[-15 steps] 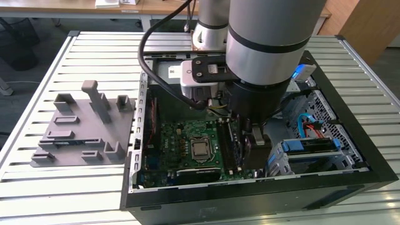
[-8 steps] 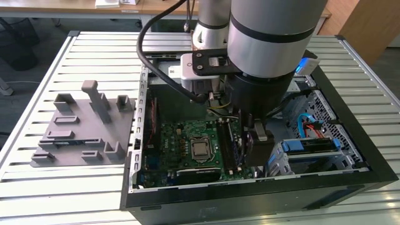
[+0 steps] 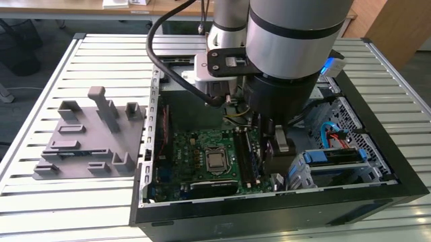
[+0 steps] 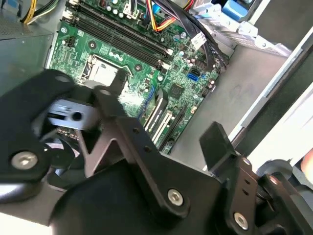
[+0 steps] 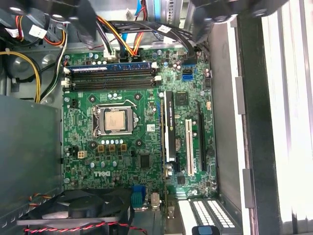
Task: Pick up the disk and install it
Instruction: 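Insert the second disk wire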
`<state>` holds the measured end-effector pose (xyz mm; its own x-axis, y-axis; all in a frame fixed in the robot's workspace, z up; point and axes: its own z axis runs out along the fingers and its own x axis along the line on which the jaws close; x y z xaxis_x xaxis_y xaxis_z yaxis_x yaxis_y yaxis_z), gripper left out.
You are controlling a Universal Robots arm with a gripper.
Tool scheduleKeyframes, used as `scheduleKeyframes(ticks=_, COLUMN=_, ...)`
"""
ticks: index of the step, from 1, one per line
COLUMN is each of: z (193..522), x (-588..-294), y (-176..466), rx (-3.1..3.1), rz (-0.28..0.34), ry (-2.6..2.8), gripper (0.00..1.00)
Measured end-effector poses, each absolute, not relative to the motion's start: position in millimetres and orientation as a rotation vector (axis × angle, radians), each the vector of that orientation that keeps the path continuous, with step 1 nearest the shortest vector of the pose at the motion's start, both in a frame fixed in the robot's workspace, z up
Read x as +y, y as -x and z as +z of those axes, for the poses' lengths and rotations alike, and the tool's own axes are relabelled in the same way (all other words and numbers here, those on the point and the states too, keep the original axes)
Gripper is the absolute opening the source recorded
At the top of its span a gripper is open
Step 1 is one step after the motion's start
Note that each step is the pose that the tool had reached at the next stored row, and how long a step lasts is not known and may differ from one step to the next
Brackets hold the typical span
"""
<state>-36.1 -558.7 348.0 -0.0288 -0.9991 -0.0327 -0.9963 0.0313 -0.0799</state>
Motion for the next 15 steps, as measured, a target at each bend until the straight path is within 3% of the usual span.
scheduleKeyframes(ticks=3, z=348.0, x=-558.7, y=36.0, rx=2.198, rz=-0.053, ry=2.132, gripper=0.73)
scheduleKeyframes(ticks=5, z=348.1, x=-558.7, y=34.4, rx=2.198, rz=-0.053, ry=2.133, gripper=0.73)
scheduleKeyframes(ticks=6, z=348.0, x=-558.7, y=32.6, rx=2.198, rz=-0.052, ry=2.133, gripper=0.67)
scheduleKeyframes(ticks=14, z=348.0, x=-557.8, y=13.4, rx=2.199, rz=-0.049, ry=2.134, gripper=0.66)
scheduleKeyframes(ticks=15, z=347.9, x=-557.7, y=11.0, rx=2.200, rz=-0.048, ry=2.135, gripper=0.60)
